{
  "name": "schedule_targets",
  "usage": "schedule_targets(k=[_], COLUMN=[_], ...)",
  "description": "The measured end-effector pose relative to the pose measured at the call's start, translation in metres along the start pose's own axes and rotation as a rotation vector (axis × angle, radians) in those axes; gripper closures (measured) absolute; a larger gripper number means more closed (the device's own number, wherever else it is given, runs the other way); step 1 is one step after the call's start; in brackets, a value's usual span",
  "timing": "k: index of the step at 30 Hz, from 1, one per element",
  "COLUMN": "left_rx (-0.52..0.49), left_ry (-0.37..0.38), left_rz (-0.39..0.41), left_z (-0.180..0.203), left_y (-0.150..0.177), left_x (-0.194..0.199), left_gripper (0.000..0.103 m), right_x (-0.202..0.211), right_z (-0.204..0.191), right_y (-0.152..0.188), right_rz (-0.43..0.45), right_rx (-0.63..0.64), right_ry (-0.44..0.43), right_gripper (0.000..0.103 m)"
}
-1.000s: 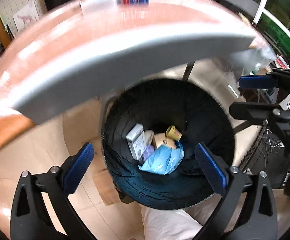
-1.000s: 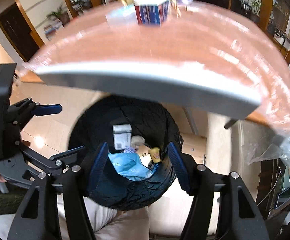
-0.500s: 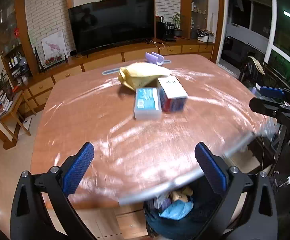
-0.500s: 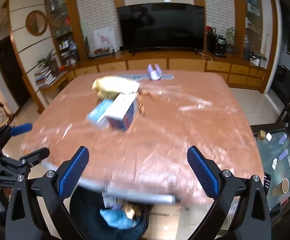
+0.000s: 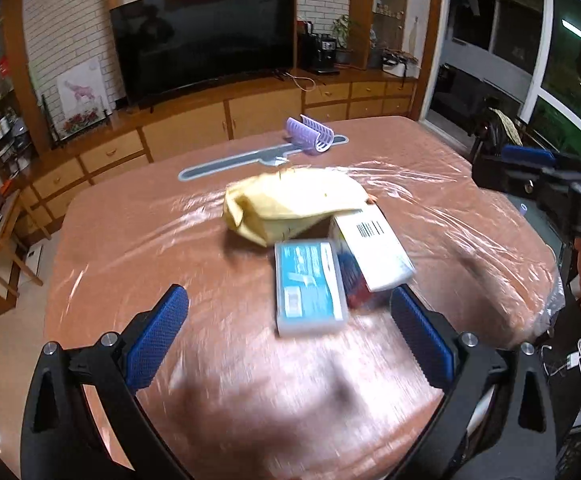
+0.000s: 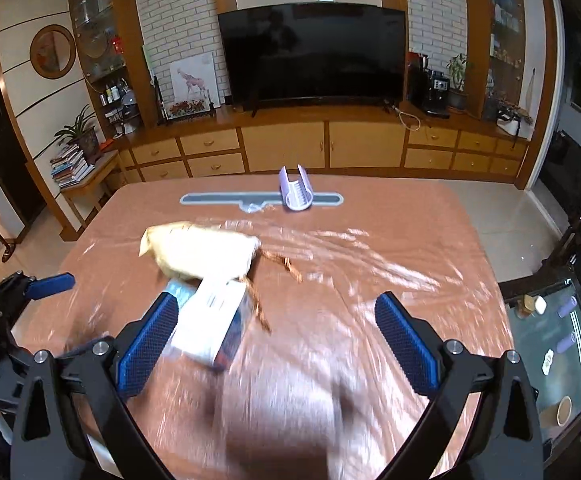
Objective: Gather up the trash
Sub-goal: 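Grasp the lavender hair roller with the right gripper while the left gripper grasps the yellow paper bag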
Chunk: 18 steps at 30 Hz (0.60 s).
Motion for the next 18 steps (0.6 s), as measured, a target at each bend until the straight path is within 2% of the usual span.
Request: schedule_targets(k=[5,7,9,16,18], left_rx=[-0.035,0.006,0.039,0.164,0.167], left_ry=[0.039,0.109,0.140,0.275,0.283], left_rz=[-0.011,-0.034,-0.039,-0.093,-0.099], left_z=[-0.011,-0.017,-0.024,-0.039,-0.040], left_y=[-0.029,-0.040,-0.047,-0.049,-0.050], left_x=[-0.028,-0.040,-0.048,-0.076,-0.080], left_gripper=[0.002,0.002,0.002,0.002,0.002], right_x=[-0.043,-0.064,-0.083,-0.148,-0.161], right_z=[0.003,0.003,0.003,0.004,0.005], right_y=[-0.045,-0.065,-0.079,-0.096,-0.097], right_rz=[-0.028,-0.037,-0.049,-0.120,-0.134], right_rx=[-0.028,-0.042,-0.049,-0.052,-0.052], right_ry=[0.009,0.011,0.014,0.062,0.063], right_gripper=[0.006,0.006,0.006,0.006,0.006])
Point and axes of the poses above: each gripper's, at about its wrist camera, not at the fingertips, and x roughly against the way its jaws point, z to its right, y to its underside, the point moved 6 cm from there along -x, roughly the way its jaws point, and after that the axes turned 9 degrees about -x, right-handed, at the moved point
